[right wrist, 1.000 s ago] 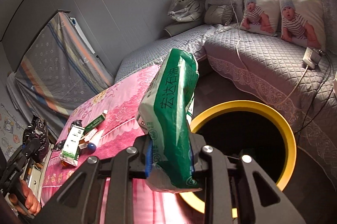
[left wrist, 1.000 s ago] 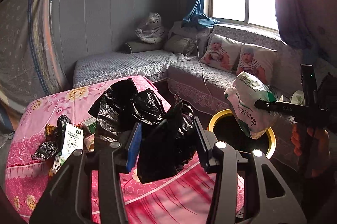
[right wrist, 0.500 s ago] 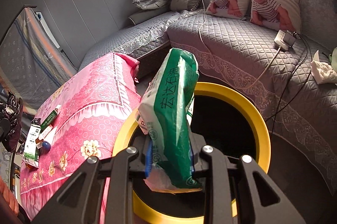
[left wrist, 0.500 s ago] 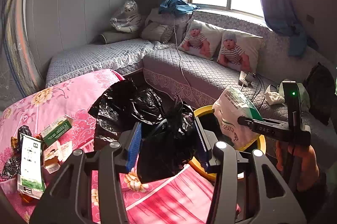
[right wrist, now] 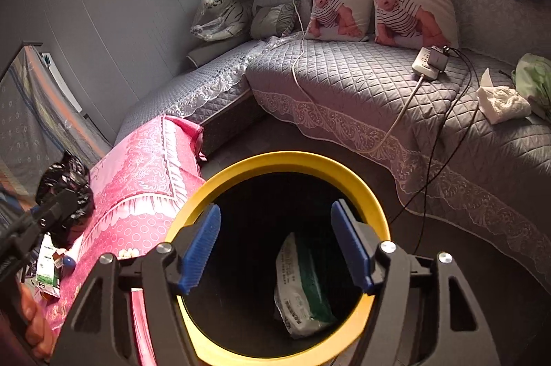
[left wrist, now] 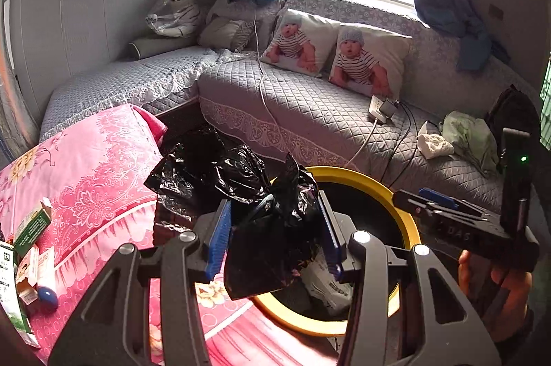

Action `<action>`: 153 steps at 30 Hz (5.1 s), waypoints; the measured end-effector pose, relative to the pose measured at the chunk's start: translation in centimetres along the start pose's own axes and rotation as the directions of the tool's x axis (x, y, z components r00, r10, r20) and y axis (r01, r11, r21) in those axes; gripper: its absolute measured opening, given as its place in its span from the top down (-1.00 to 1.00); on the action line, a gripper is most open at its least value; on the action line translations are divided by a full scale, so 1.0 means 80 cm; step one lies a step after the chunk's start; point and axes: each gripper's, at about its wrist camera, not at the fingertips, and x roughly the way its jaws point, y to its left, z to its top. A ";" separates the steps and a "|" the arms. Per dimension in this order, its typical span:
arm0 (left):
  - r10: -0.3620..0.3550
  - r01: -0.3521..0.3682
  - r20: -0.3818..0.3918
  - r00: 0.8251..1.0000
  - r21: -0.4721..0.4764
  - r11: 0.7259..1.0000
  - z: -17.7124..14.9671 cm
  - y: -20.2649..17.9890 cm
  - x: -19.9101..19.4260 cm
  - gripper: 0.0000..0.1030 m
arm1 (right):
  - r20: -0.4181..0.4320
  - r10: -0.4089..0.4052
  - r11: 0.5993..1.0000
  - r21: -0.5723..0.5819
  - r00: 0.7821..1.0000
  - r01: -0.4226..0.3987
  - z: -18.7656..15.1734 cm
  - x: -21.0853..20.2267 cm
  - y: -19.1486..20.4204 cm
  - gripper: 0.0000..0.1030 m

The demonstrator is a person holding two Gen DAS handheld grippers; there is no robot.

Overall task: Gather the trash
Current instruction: 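Return to the bed and grasp the white milk carton with the right tool, then hold the milk carton in the right tool while the left tool grasps a black bag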

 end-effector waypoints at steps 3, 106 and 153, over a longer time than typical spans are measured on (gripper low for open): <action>-0.024 0.024 -0.037 0.999 0.014 1.000 -0.005 -0.019 0.028 0.12 | 0.047 0.014 0.999 0.045 0.999 -0.016 0.000 -0.034 -0.022 -0.27; 0.564 -0.535 -0.065 0.823 -0.420 0.733 -0.223 0.404 -0.322 -0.84 | -0.674 0.562 0.652 0.003 0.480 -0.758 -0.106 0.043 0.460 -0.05; 0.510 -0.418 0.207 0.835 -0.366 0.832 -0.147 0.282 -0.398 0.94 | -0.618 0.641 0.621 0.068 0.456 -0.781 -0.122 -0.002 0.398 -0.05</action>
